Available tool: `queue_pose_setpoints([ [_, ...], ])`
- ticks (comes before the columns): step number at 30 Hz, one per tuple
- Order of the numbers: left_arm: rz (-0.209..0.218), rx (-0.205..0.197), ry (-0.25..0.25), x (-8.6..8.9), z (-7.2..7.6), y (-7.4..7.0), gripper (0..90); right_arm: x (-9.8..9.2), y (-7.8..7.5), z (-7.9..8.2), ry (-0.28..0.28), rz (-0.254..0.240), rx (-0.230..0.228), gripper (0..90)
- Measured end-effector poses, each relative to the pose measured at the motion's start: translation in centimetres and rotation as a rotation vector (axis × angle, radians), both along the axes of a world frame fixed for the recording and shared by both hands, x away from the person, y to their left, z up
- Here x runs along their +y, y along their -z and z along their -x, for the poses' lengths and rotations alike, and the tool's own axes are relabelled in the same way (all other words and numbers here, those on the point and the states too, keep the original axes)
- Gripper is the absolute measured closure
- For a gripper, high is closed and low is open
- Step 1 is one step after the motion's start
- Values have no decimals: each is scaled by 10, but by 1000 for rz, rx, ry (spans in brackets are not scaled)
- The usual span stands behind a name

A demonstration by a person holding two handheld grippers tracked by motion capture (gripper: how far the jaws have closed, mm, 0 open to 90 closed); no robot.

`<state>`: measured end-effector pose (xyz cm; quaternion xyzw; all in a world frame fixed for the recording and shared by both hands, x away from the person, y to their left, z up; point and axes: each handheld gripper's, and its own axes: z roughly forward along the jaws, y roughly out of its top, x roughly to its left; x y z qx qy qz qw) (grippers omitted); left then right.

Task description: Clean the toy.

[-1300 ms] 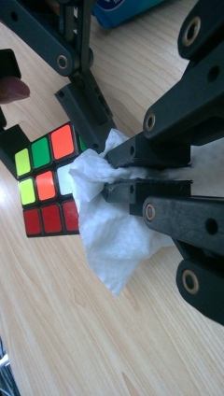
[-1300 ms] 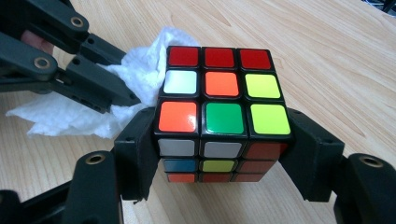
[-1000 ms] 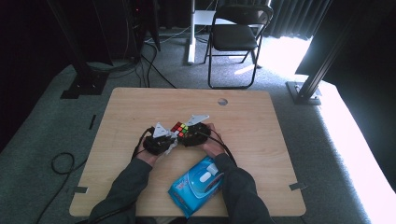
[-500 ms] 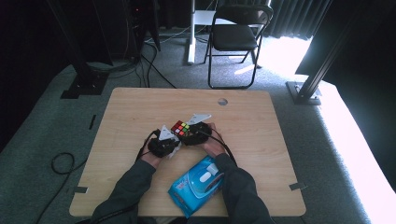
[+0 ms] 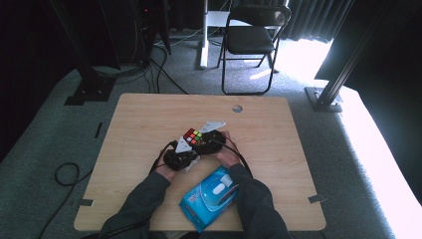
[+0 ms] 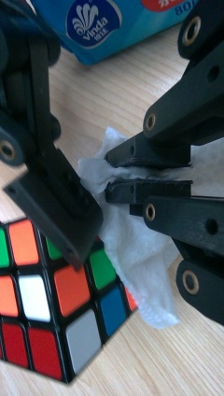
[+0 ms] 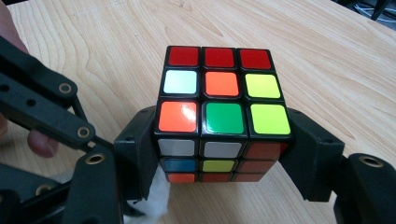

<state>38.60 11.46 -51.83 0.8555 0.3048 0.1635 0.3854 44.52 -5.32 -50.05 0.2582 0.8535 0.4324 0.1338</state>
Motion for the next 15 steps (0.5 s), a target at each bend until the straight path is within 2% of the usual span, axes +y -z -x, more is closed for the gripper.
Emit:
queue_pose_setpoints([
  [13,12,4,-28,8,-3,-1,838,-1,0,0,5,-7,-5,344],
  [15,13,8,-52,12,-5,1,834,-2,0,0,11,-5,-4,344],
])
